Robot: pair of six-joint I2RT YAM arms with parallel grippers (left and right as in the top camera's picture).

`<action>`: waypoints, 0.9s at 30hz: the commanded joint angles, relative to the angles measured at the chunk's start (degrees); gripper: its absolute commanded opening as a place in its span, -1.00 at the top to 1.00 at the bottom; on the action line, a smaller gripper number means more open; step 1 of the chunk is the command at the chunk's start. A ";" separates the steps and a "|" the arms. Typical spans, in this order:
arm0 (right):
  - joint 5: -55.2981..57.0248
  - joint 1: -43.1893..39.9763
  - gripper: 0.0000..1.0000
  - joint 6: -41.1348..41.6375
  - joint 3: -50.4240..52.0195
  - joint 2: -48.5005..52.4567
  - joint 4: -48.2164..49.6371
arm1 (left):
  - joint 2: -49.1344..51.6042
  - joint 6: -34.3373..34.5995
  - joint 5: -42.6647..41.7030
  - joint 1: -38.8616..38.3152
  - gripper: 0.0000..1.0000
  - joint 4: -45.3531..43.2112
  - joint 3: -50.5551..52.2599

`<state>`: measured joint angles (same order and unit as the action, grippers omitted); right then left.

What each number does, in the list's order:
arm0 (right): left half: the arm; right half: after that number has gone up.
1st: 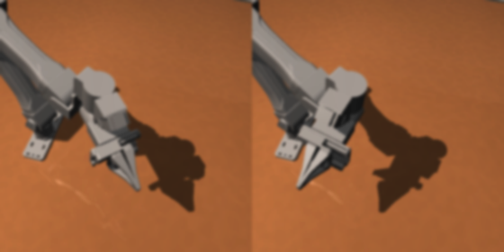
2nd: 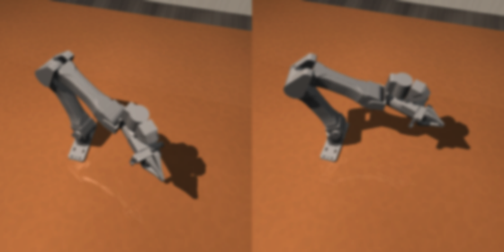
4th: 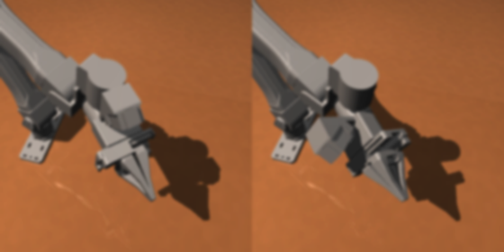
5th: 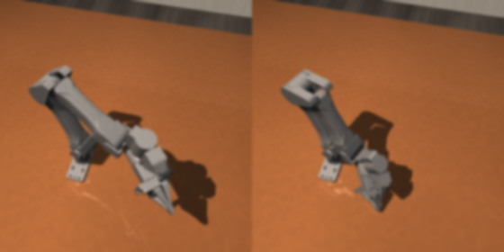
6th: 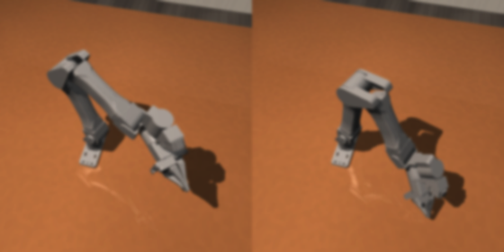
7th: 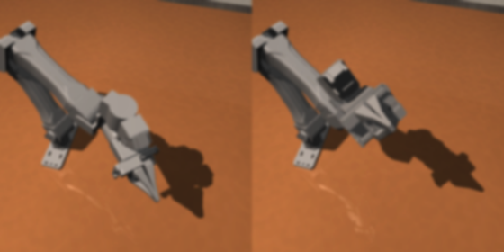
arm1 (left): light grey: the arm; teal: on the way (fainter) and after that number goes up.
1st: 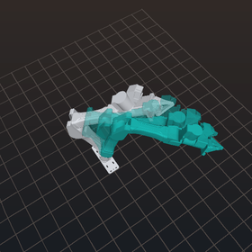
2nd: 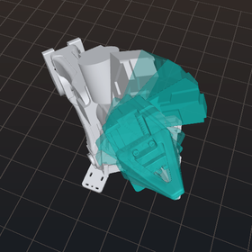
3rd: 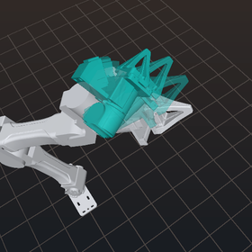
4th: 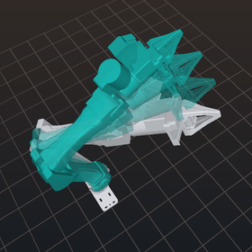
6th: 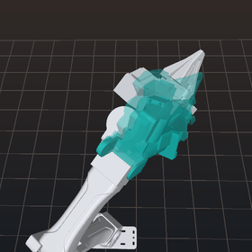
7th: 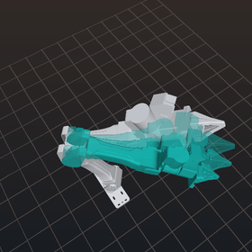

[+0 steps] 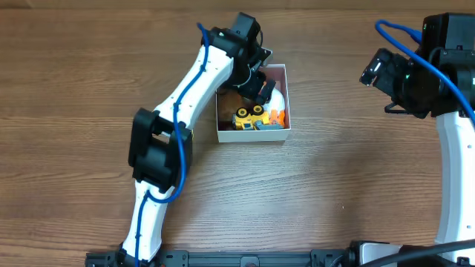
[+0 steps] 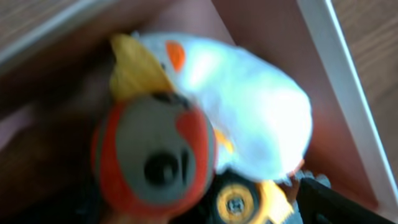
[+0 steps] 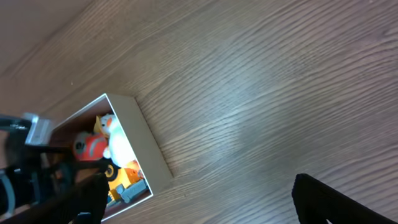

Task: Pack container
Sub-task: 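Place the red round toy into the box with the left gripper, then grasp the yellow hand drum rattle with the left gripper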

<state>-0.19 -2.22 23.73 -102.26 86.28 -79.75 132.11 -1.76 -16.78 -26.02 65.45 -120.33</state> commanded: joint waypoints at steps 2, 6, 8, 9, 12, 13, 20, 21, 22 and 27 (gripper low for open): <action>0.15 -0.15 -0.94 -0.11 -0.17 -0.55 -0.11 | -12.72 0.09 -2.16 2.56 -1.00 8.74 -9.33; 0.15 -0.15 -0.94 -0.11 -0.17 -0.55 -0.17 | -20.72 -0.72 7.74 5.42 -1.00 23.67 -10.19; 0.13 -0.15 -0.95 -0.09 -0.17 -0.55 -0.15 | -21.29 2.32 15.28 7.26 -1.00 31.39 -9.88; 0.13 -0.15 -0.95 -0.09 -0.17 -0.55 -0.13 | -21.24 2.62 14.62 8.52 -1.00 31.17 -7.32; 0.15 -0.15 -1.00 -0.11 -0.17 -0.55 -0.35 | -20.50 2.58 14.64 12.35 -1.00 27.54 2.49; 0.15 -0.15 -1.00 -0.11 -0.17 -0.55 -0.33 | -20.41 1.77 14.25 13.55 -1.00 25.16 6.73; 0.15 -0.15 -1.00 -0.09 -0.17 -0.55 -0.07 | -20.37 -1.88 13.55 17.38 -0.60 4.20 37.86; 0.15 -0.15 -1.00 -0.09 -0.17 -0.55 0.09 | -20.37 -1.84 13.60 17.03 -0.41 1.90 40.89; 0.15 -0.15 -1.00 -0.09 -0.17 -0.55 0.17 | -20.37 -1.88 13.57 17.00 -0.22 -0.35 43.50; 0.15 -0.15 -1.00 -0.07 -0.17 -0.55 0.31 | -20.37 -2.12 12.85 17.00 -0.13 -7.13 49.62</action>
<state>-0.19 -2.22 23.68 -102.19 86.28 -79.70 112.12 -3.18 -2.98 -8.69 60.05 -72.84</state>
